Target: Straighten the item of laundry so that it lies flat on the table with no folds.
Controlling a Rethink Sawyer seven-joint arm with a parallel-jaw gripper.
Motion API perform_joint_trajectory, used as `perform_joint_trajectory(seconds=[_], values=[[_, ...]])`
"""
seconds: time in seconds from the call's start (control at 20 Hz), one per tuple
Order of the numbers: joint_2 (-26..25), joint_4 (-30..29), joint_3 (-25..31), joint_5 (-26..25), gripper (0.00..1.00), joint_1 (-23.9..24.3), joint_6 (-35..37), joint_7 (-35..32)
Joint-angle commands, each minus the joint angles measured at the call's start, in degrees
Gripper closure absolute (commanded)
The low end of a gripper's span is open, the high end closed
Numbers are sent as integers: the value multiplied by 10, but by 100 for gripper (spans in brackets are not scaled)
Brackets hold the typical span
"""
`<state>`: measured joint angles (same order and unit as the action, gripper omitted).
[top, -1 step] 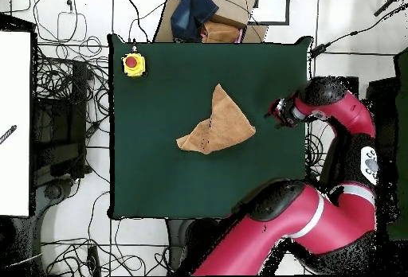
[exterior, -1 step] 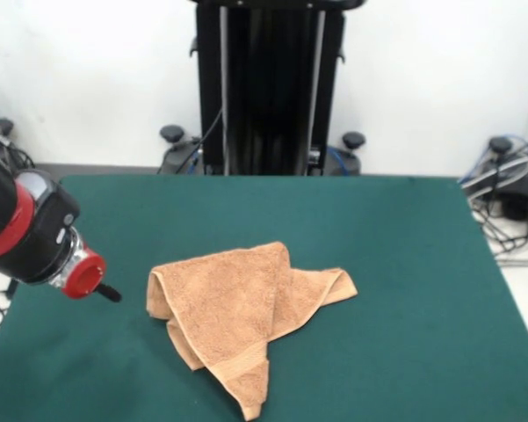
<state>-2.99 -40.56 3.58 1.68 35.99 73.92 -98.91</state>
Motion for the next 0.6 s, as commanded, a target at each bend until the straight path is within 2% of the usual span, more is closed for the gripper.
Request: perform_joint_trajectory(seconds=[0.05, 0.25, 0.6], values=[[-20, -59, 73, 12, 0, -23, -60, 15], [-21, -61, 74, 15, 0, -28, -55, 17], [-51, -21, 85, 17, 0, -34, -44, 22]])
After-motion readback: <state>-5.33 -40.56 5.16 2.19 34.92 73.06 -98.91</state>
